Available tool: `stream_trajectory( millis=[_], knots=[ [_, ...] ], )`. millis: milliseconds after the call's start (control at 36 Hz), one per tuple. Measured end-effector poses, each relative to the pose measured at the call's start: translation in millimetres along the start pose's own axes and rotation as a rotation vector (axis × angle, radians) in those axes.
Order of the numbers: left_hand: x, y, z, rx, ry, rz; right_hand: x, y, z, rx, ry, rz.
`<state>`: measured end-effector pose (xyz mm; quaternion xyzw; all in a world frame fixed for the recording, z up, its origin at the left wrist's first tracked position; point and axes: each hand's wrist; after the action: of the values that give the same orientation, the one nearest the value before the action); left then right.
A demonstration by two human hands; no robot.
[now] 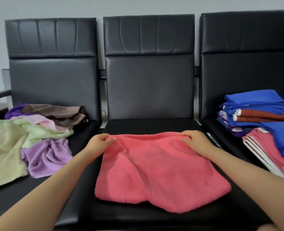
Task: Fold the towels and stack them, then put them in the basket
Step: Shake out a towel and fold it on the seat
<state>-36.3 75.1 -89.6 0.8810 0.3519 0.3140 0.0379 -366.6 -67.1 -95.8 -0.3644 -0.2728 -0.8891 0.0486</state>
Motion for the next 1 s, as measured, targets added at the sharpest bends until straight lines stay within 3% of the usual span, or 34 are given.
stream_trajectory(
  millis=[83, 167, 278, 444, 611, 667, 806, 1000],
  knots=[
    [5.9, -10.6, -8.3, 0.036, -0.089, -0.027, 12.0, -11.8, 3.0, 0.017, -0.053, 0.080],
    [13.4, -20.9, -14.2, 0.018, -0.094, -0.044, 22.4, -23.7, 4.8, 0.036, -0.065, 0.061],
    [22.0, -33.4, -26.7, -0.036, -0.097, -0.101, 44.9, -26.6, 16.9, 0.000, 0.069, -0.158],
    [48.3, -46.0, -76.7, -0.070, -0.321, -0.242, 94.4, -24.1, 62.9, -0.289, 0.607, -0.428],
    [72.8, -42.1, -136.2, -0.132, -0.416, -0.283, 144.5, -4.4, 108.2, -0.368, 0.770, -0.617],
    [81.6, -40.3, -155.6, -0.150, -0.466, -0.304, 159.2, -1.9, 121.7, -0.361, 0.800, -0.633],
    [101.3, -40.0, -190.6, -0.183, -0.505, -0.363, 186.1, -2.9, 145.1, -0.213, 0.557, -0.642],
    [132.8, -50.9, -222.3, -0.047, -0.757, -0.317, 216.4, -14.7, 178.6, -0.266, 0.824, -0.575]
  ],
)
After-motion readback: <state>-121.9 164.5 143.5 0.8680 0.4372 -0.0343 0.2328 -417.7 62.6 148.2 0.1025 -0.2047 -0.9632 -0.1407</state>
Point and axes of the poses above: each hand's wrist, its own y-axis towards the middle knuckle, its own x-axis out of the back of the hand, z = x × y, and after that the axes turned 14 degrees about -z, right-handed
